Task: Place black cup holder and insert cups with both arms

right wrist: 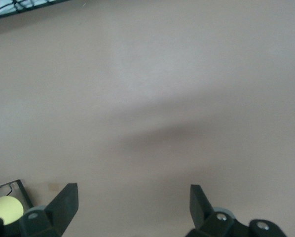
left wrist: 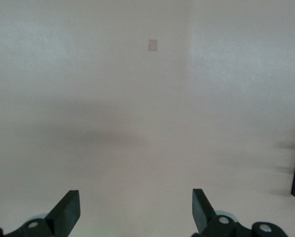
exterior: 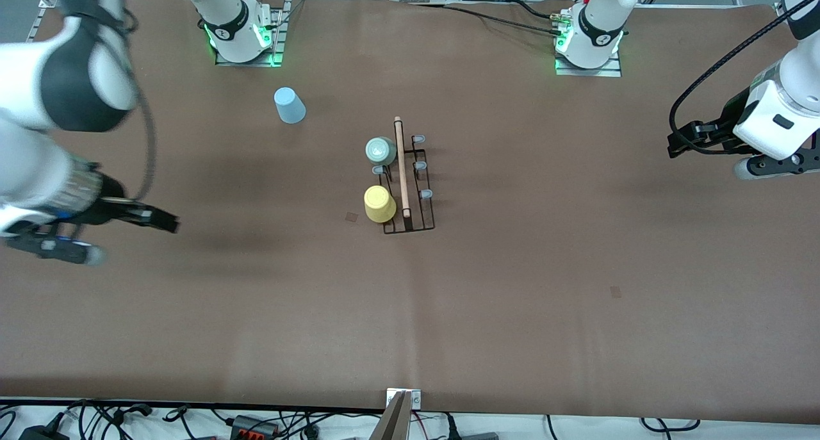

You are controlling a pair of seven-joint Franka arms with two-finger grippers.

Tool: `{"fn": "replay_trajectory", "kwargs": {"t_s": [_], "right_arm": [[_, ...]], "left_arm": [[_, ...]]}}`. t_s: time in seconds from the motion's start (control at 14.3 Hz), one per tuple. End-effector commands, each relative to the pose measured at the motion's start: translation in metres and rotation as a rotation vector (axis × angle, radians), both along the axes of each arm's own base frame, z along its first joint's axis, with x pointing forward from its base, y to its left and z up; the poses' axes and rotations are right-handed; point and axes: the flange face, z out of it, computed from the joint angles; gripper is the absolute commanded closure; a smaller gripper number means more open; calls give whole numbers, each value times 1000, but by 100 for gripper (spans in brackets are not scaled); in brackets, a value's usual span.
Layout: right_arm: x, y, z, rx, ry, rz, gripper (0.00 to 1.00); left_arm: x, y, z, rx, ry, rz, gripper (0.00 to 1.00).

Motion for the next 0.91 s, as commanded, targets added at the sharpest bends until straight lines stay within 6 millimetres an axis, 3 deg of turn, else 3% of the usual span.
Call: {"fn": "replay_trajectory", "kwargs": {"t_s": [0.0, 0.14, 0.35, 0.63, 0.84], "right_arm": [[-8, -47, 15, 23, -7, 22, 0], [-14, -76, 21, 29, -17, 86, 0], [-28, -90, 43, -10, -38, 119, 0], [-45, -90, 38, -43, 10, 174, 0], [-72, -84, 39, -60, 21, 182, 0]], "left_arm": [[-5, 0, 4, -13, -6, 3, 0], [-5, 0, 4, -13, -6, 2, 0], [-4, 2, 3, -14, -5, 0, 0], [-4, 2, 3, -14, -5, 0, 0], [-4, 2, 3, -14, -5, -1, 0]]}}
